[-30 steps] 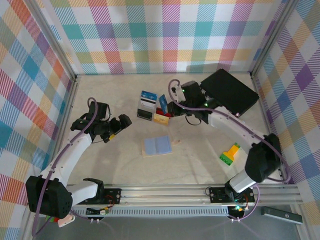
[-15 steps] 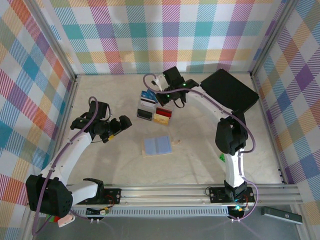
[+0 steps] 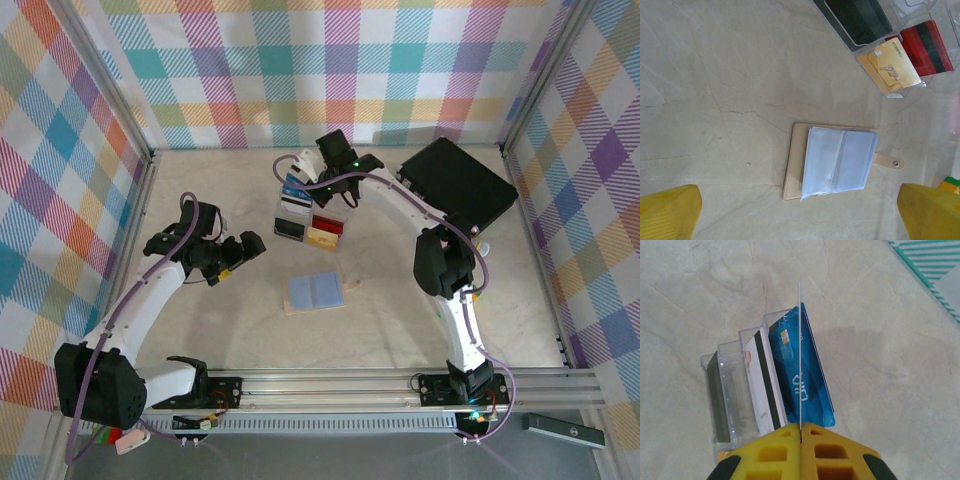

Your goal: Take the credit cards out of the card holder

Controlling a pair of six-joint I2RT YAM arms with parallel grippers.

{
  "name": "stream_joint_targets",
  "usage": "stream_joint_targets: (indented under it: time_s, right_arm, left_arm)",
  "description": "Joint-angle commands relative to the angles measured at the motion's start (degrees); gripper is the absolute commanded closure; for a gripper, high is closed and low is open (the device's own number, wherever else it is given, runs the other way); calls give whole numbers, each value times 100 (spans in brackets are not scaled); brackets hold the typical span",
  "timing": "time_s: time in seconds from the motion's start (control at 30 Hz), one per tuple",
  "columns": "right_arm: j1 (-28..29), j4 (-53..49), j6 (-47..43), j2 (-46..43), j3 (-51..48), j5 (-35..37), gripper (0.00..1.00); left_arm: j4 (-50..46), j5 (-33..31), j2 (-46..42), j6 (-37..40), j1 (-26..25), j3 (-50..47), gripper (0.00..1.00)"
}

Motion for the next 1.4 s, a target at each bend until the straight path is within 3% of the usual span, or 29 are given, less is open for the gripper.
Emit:
stream_joint_targets:
  time_s: [0.0,0.47,0.8,1.0,1.2,1.37]
  right_arm:
    - [-22,-73,-399,140,335,18,100]
    - [-22,-473,-944,443,630,182,99]
    - [-22,-588,-656,615,988,363,87]
    - [-22,-694,-460,524,1140,358,85]
    - [-22,-892,182,183,1070,201,82]
    - [3,-879,1365,-497,279,-159,73]
  left_arm:
    - [-60,96,54,102,79,99,0]
    - [20,164,147,106,74,46,0]
    - [21,166,160,104,78,48,0]
    - [1,167,141,108,78,53,0]
    - [-7,191,83,97,75,19,0]
    - [45,275,36,83,78,-36,0]
